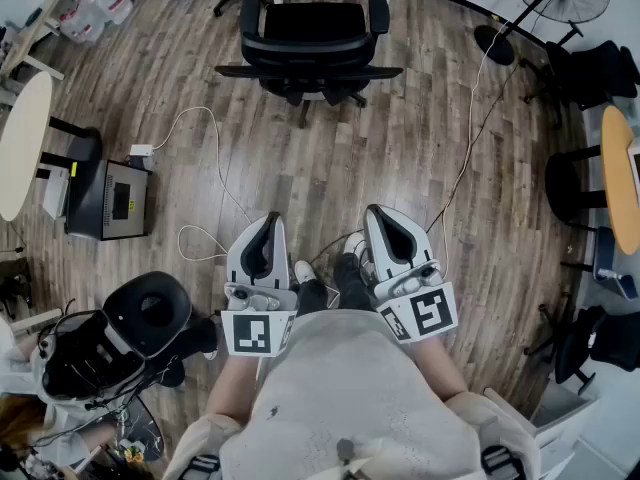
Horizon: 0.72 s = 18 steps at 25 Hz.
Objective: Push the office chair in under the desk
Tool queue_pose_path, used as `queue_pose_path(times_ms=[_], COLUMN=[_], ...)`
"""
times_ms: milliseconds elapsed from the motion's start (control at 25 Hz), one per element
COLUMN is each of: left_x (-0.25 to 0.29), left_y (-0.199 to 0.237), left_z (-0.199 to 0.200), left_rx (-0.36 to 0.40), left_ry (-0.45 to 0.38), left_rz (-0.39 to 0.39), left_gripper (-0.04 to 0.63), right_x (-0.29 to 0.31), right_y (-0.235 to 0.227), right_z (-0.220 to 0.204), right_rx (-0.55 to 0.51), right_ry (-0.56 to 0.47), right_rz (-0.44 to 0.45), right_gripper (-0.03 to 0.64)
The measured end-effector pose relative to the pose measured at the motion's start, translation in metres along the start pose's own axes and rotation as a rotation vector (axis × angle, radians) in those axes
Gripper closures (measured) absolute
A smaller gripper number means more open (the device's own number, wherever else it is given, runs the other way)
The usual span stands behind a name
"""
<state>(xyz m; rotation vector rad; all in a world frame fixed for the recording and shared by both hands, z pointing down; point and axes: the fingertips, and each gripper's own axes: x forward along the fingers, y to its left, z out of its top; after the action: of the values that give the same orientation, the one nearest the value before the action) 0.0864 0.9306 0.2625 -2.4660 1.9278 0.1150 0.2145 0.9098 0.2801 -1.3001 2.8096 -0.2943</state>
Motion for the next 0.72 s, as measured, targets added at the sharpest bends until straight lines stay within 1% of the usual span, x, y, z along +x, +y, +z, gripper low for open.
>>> queue_pose_path(times_ms=[80, 200, 440, 600, 720], left_x=[-0.017, -0.045, -0.097, -0.111, -0.118], left_y=[0.006, 0.014, 0.017, 0.021, 0.031], left_z=[0.002, 0.006, 0.019, 0.026, 0.032], left_rx=[0.004, -0.012, -0.018, -0.008, 0.002], left_ry=[-0.012, -0.021, -0.047, -0.063, -0.067], left_rz=[-0.017, -0.035, -0.038, -0.032, -0.017], left_gripper=[0.572, 0.572, 0.572, 0.572, 0.574], right_x=[-0.006, -0.017, -0.046, -0.053, -0.055], right_y=[0.020, 0.047, 0.088, 0.104, 0.113], right_z=[-0.004, -0.007, -0.003, 0.000, 0.001], right_rx=[-0.004, -0.011, -0.010, -0.019, -0.020], right_ry=[-0.008, -0.015, -0.033, -0.042, -0.048], right_rz=[-0.007, -0.013, -0.028, -0.029, -0.046], right_gripper=[0.611, 0.611, 0.611, 0.611, 0.611])
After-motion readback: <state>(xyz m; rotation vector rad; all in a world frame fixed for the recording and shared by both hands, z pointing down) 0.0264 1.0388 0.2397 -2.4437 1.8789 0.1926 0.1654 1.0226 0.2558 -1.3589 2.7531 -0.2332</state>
